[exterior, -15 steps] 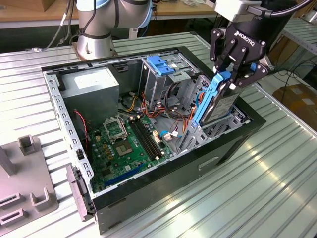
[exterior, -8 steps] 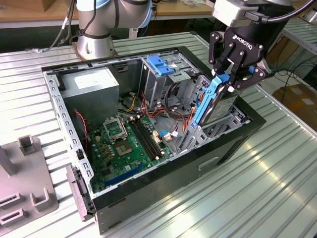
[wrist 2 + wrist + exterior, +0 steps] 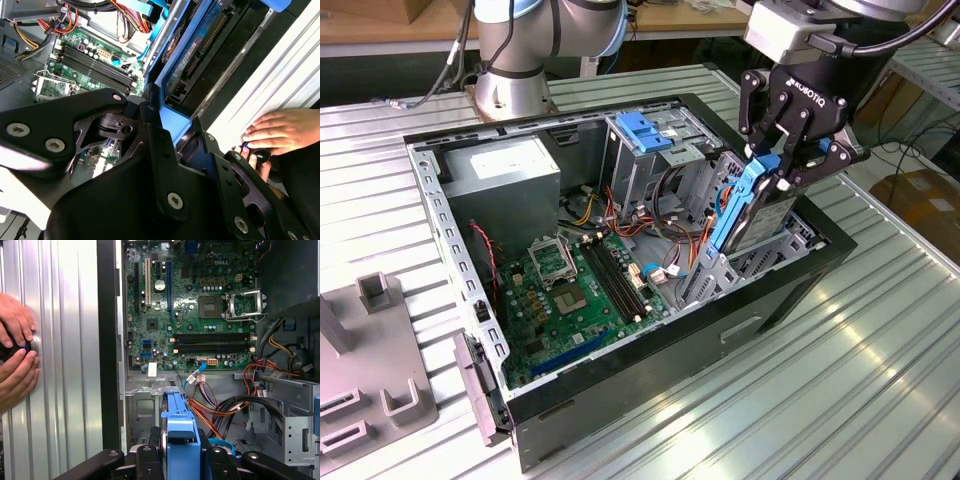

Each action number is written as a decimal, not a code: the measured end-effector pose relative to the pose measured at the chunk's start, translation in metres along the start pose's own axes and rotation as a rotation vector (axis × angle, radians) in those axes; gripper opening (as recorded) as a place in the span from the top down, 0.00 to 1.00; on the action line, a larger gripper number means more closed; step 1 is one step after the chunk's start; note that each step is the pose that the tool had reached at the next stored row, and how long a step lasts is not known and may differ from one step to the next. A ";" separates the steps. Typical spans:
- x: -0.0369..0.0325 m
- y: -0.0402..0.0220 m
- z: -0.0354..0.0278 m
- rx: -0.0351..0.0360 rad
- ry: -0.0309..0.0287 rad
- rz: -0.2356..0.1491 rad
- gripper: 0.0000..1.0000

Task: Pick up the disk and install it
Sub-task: 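Insert the disk into the insertion slot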

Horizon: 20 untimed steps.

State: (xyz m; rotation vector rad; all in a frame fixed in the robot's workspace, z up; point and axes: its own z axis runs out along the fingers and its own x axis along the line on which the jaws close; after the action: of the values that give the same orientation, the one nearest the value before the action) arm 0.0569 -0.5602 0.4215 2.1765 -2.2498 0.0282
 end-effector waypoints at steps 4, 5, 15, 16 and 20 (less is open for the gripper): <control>-0.0001 0.0000 0.0027 0.0000 0.0001 0.000 0.63; -0.0001 0.0000 0.0028 0.0000 0.0002 0.000 0.63; -0.0001 0.0000 0.0063 0.0000 -0.0002 0.000 0.63; -0.0001 0.0000 0.0068 0.0000 -0.0001 0.000 0.63; -0.0002 0.0001 0.0116 -0.0003 -0.0001 0.000 0.63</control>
State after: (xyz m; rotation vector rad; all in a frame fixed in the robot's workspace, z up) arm 0.0569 -0.5602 0.4099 2.1764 -2.2497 0.0277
